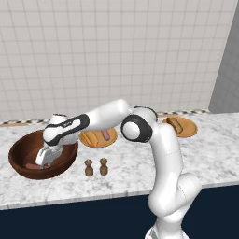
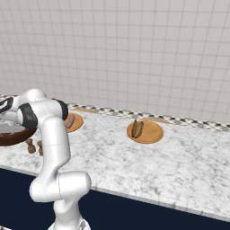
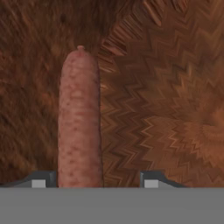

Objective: Place one bun and one sausage from the bowl on each plate.

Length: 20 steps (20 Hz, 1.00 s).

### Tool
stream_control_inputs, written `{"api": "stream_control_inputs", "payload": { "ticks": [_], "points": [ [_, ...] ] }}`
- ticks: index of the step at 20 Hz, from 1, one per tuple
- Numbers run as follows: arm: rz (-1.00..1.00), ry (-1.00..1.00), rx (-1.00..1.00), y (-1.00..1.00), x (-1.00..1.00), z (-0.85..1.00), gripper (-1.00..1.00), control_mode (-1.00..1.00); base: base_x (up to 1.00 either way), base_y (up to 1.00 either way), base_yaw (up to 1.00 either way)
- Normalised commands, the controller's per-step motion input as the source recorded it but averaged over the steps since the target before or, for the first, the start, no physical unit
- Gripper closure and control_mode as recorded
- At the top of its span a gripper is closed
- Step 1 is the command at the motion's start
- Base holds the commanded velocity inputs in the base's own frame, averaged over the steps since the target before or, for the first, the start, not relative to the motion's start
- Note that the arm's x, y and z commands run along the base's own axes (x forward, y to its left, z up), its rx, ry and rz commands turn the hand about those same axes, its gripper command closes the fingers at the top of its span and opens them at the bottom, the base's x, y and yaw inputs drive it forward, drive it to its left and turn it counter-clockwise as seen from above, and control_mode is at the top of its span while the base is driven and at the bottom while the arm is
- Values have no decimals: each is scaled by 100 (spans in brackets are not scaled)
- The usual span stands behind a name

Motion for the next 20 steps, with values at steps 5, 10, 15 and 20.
{"api": "stream_control_inputs", "payload": {
  "ticks": [5, 10, 15, 20],
  "points": [
    [5, 7, -9, 57, 2, -41, -100, -100, 0, 0, 0],
    [9, -12, -5, 24, 7, -29, -100, -100, 0, 0, 0],
    [17, 20, -7, 28, -6, -54, -100, -100, 0, 0, 0],
    [19, -2, -9, 10, 0, -82, 100, -100, 0, 0, 0]
  ]
}}
